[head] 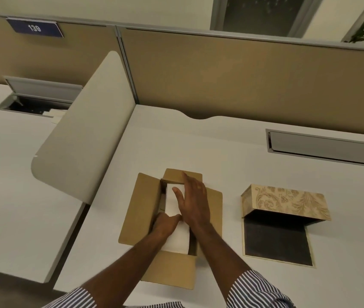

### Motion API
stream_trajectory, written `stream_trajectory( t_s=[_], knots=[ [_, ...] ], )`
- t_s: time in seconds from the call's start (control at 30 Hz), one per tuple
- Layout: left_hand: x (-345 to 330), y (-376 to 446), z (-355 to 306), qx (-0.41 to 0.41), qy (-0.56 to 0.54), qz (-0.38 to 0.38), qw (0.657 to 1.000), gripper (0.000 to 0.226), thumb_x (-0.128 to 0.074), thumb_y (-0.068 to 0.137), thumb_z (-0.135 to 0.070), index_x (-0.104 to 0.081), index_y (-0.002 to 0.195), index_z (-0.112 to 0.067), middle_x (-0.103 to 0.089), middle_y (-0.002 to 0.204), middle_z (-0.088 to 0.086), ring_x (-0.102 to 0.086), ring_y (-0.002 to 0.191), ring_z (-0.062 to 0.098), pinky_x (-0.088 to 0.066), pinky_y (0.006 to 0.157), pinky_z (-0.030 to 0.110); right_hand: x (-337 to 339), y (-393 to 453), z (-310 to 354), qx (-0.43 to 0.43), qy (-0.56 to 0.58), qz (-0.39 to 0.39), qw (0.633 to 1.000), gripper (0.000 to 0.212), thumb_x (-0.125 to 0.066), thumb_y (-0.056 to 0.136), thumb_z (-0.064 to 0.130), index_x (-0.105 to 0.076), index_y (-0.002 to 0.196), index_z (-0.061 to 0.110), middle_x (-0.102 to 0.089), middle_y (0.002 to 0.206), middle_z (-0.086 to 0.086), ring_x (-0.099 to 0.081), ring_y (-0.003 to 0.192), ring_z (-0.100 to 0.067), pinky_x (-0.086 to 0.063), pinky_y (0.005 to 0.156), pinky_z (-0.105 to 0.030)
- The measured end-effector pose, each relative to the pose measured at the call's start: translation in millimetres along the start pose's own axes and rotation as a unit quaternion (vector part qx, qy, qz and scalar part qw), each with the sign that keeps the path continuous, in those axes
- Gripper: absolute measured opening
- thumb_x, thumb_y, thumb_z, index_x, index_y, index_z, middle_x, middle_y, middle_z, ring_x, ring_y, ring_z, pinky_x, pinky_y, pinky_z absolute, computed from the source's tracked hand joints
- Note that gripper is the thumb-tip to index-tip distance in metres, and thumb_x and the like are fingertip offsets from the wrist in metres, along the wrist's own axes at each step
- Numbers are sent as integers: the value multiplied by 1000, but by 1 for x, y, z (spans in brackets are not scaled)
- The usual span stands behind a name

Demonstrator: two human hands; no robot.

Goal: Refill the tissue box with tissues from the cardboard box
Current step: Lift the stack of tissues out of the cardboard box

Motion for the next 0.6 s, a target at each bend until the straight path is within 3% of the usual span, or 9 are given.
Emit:
stream_trajectory(
  t_s=[0.1, 0.27, 0.37, 0.43, 0.5, 0.57, 0.6],
  knots=[
    [2, 2, 4, 24, -79, 29, 996, 52, -74, 88, -34, -63, 122, 3, -67, 121, 20, -65, 110, 35, -54, 100, 46, 0, 0, -1, -2, 4, 1, 1000, 85, -5, 94, 72, -32, 155, 20, -47, 155, -4, -38, 145, -24, -22, 123, -38],
    [6, 1, 8, 26, -97, 77, 992, 60, -80, 82, -40, -61, 125, -2, -68, 119, 17, -66, 109, 33, -56, 95, 42, 1, 0, 0, -21, 46, 4, 999, 81, -10, 94, 73, -27, 157, 25, -44, 157, -1, -37, 146, -21, -21, 123, -36],
    [3, -3, 7, -14, -111, 79, 991, 57, -83, 79, -33, -59, 124, -7, -68, 102, 5, -66, 93, 20, -56, 72, 28, 7, 2, 3, -39, 121, 1, 992, 70, -26, 98, 64, -28, 157, 26, -49, 153, 1, -40, 142, -18, -29, 120, -38],
    [1, -8, 7, -44, -124, 78, 988, 58, -86, 76, -32, -59, 124, -12, -68, 96, -3, -65, 86, 12, -52, 59, 19, 15, 5, 4, -58, 211, 14, 976, 57, -36, 104, 49, -28, 157, 29, -54, 144, 6, -43, 136, -14, -31, 116, -29],
    [0, -13, 6, -71, -134, 84, 985, 74, -89, 65, -37, -58, 128, -13, -71, 105, 1, -69, 94, 17, -59, 69, 25, 26, 10, 2, -95, 323, 36, 941, 50, -36, 105, 44, -31, 154, 34, -56, 138, 11, -48, 131, -5, -31, 111, -16],
    [1, -20, 5, -100, -125, 63, 985, 90, -87, 54, -45, -54, 131, -14, -69, 118, 6, -67, 107, 25, -59, 90, 43, 41, 17, -2, -132, 409, 53, 901, 62, -35, 97, 62, -37, 151, 32, -61, 135, 5, -55, 122, 4, -36, 106, -16],
    [2, -25, 4, -116, -113, 53, 985, 96, -85, 50, -50, -51, 132, -14, -66, 122, 7, -65, 111, 26, -56, 96, 48, 48, 20, -5, -149, 438, 62, 885, 74, -35, 91, 74, -40, 150, 30, -63, 133, 1, -57, 121, 0, -40, 104, -20]
  ],
)
Point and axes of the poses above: each hand's wrist, its own y-axis towards the middle knuckle, its own x-axis out of the back of the hand, z = x × y, the point moved 2 cm from there along y, towards the middle knuckle
